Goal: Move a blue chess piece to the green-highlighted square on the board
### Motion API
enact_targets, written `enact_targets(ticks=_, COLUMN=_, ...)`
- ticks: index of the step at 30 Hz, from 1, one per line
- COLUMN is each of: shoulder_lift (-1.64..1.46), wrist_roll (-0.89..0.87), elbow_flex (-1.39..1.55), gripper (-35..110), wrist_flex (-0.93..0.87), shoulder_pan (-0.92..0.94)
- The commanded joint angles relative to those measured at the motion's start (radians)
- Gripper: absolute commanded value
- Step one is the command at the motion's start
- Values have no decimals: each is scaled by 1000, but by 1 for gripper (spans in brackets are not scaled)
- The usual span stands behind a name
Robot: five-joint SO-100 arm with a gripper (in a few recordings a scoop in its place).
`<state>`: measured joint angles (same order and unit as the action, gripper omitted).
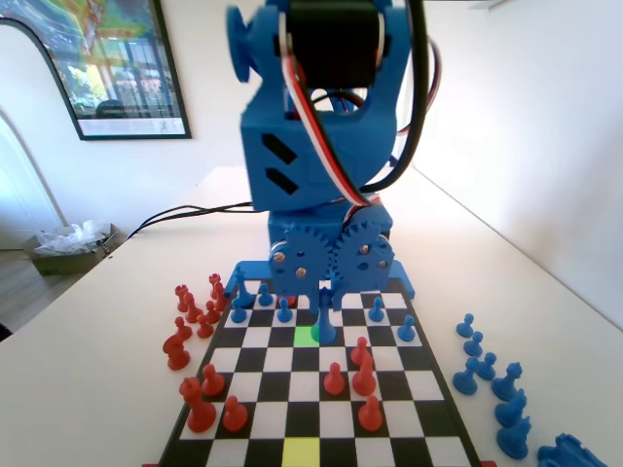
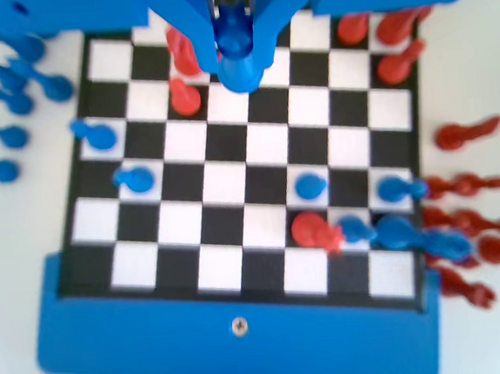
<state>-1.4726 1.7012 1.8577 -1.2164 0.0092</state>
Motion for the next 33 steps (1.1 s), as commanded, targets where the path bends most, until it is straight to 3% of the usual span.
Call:
enact_targets(ticks=1, shoulder_lift=-158, wrist_roll=28, elbow_flex=87, gripper=1, wrist_flex=40, shoulder_pan=-18)
enact_targets(ticks=13, shoulder_lift=-164, wrist_roll=49, elbow_flex=225, gripper=1, wrist_flex=166, shoulder_pan=25)
enact_targets(ticks=33, shoulder_lift=-9, wrist_roll=81, elbow_flex=167, gripper=1, wrist_flex=238, shoulder_pan=87)
